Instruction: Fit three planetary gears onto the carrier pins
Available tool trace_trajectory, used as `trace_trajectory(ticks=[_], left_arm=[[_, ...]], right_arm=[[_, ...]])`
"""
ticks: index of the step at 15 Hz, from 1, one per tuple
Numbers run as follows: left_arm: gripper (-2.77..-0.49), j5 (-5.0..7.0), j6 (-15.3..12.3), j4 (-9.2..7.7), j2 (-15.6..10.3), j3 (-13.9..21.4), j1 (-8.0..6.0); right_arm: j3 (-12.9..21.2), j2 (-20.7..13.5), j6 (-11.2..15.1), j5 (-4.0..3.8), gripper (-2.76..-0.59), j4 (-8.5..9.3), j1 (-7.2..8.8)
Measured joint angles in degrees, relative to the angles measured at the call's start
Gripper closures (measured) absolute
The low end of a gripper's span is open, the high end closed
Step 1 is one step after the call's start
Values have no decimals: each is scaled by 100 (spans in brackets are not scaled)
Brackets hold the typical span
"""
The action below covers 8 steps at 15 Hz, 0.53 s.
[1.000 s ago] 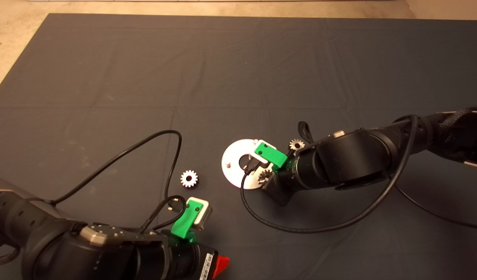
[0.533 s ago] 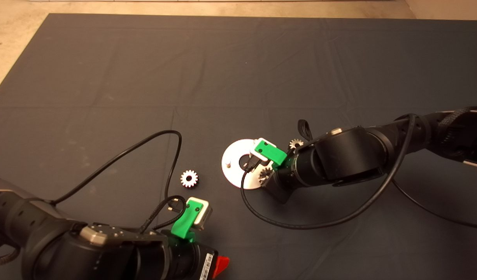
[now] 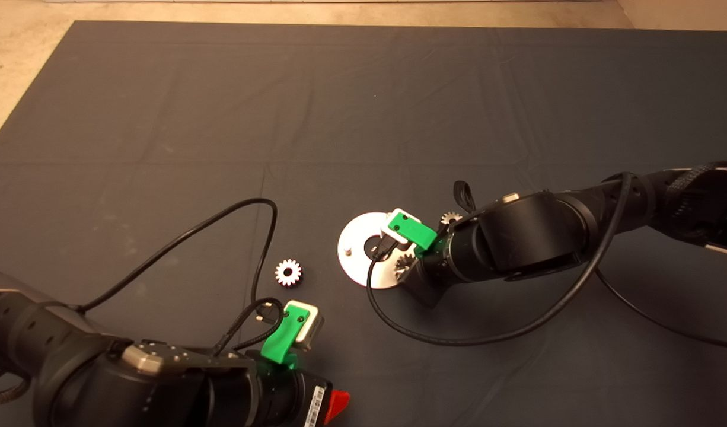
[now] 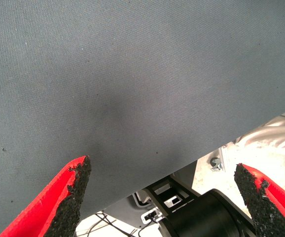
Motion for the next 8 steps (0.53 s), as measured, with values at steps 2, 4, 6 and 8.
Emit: trace_trajectory(ticks=[2,4,6,8], left_arm=[[-207,0,-2,2,0,0,0],[-207,0,-2,4,0,0,0],[-207,0,-1,14,4,0,0],[-207,-2,-2,62,34,0,0]], right_arm=[[-13,0,0,12,-88,0,5],[-30,0,-6,29,-88,1,13],[-39,0,-6,33,-88,1,13],[-52,2,-6,40,-88,4,16]])
